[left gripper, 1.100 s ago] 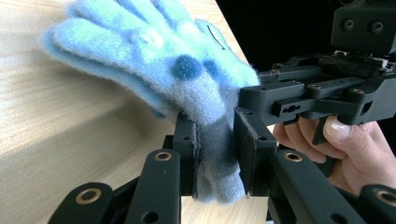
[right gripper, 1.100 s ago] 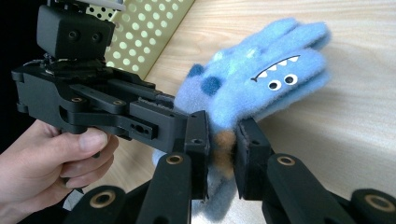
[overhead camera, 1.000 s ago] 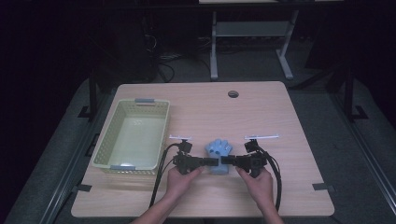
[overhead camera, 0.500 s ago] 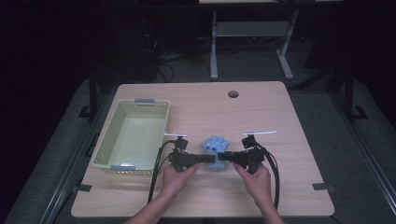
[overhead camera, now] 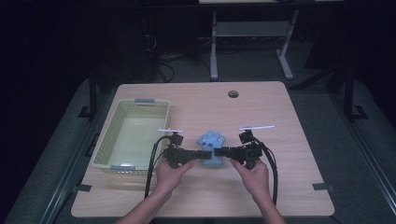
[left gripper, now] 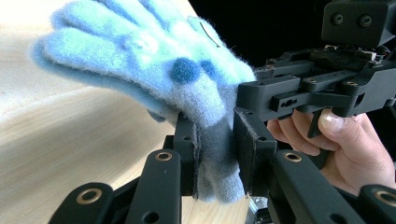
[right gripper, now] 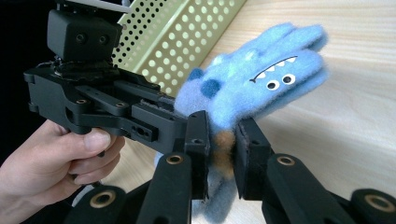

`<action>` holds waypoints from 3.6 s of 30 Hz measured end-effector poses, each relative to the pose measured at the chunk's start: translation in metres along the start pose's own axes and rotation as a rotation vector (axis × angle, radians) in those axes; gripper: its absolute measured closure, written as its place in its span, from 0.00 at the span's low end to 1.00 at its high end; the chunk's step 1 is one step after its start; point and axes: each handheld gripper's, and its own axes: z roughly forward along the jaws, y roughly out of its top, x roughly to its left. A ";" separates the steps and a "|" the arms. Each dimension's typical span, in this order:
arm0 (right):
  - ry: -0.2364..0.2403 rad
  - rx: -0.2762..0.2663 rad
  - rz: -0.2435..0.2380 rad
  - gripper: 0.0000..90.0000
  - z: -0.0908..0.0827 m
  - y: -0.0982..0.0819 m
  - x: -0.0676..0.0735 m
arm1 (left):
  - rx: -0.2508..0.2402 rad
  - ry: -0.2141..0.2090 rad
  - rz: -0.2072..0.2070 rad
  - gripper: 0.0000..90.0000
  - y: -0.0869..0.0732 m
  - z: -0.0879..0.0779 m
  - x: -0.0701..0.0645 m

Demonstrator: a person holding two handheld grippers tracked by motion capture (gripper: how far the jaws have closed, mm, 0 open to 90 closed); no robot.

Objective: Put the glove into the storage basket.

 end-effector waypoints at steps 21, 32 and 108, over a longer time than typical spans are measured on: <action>0.042 0.007 -0.050 0.86 0.017 0.032 0.027 | -0.042 -0.002 0.008 0.80 0.017 -0.041 0.001; 0.062 0.006 -0.081 0.86 0.028 0.047 0.040 | -0.059 -0.002 0.017 0.80 0.025 -0.060 0.003; 0.159 0.071 -0.136 0.86 0.100 0.086 0.086 | -0.085 0.017 -0.018 0.81 0.036 -0.149 0.035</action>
